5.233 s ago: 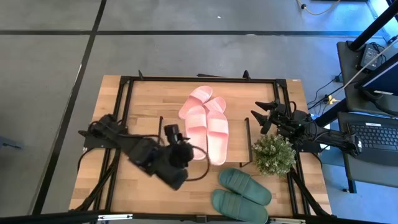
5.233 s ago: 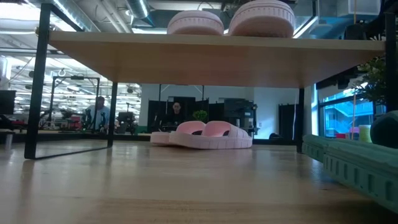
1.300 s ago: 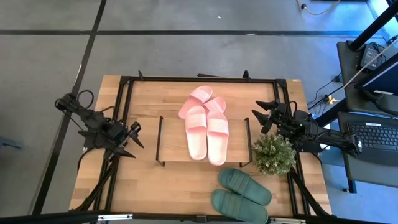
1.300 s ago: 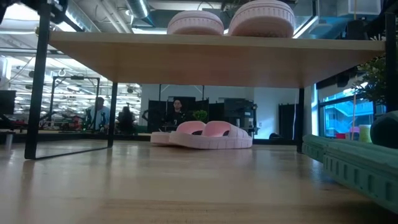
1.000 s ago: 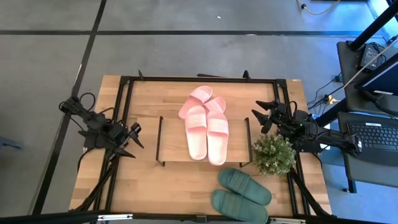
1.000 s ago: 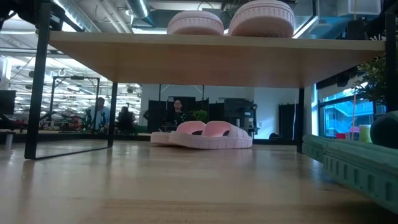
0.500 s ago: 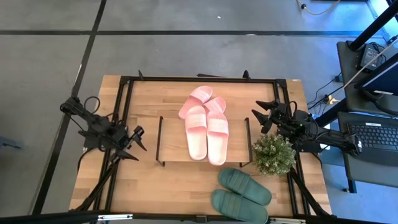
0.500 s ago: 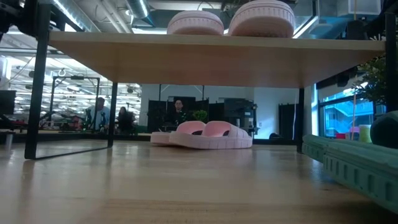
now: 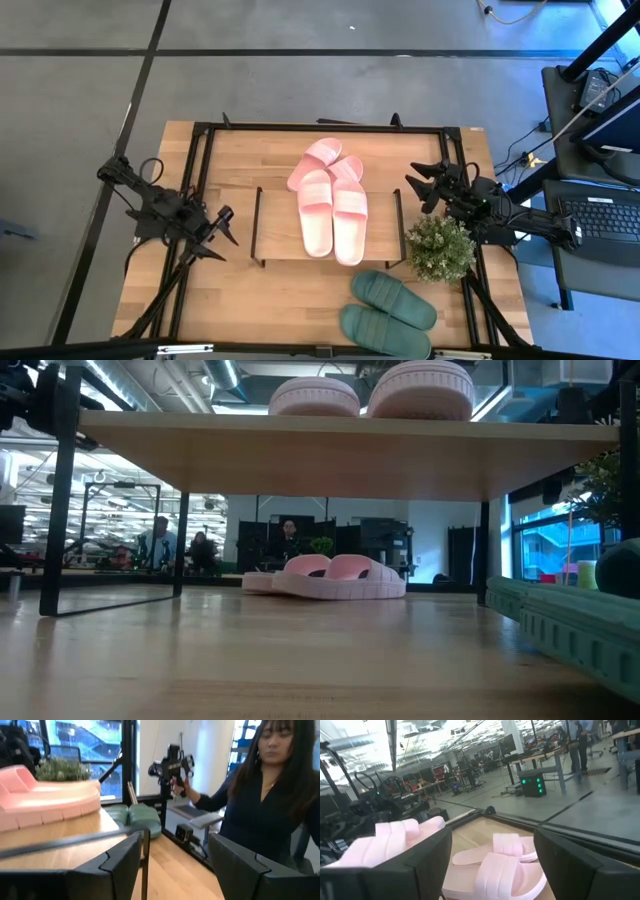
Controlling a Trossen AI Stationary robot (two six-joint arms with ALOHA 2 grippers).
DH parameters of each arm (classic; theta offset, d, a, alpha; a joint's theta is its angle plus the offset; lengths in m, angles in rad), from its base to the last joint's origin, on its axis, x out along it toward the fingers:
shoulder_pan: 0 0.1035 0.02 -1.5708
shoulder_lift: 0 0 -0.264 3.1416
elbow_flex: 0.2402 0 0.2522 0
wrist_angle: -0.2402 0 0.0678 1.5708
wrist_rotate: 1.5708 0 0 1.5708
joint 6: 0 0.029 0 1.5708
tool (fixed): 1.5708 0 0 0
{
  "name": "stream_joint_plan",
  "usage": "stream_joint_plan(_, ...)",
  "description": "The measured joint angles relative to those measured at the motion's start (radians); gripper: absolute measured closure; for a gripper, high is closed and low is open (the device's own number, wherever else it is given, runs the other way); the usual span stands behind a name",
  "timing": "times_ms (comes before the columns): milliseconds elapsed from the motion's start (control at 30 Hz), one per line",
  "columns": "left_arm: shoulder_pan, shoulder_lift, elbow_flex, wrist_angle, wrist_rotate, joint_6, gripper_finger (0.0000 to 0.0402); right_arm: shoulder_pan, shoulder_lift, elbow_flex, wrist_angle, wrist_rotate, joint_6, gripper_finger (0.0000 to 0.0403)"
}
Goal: Pick and place slides into the shelf
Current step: Put the pink slipper under the shelf
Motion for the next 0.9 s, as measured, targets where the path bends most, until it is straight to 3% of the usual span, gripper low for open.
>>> stream_joint_plan(900,0.0,0.0,0.0,-0.015,0.0,-0.002,0.018,-0.006,0.0,0.007,0.164,0.023,-0.008,0.0121)
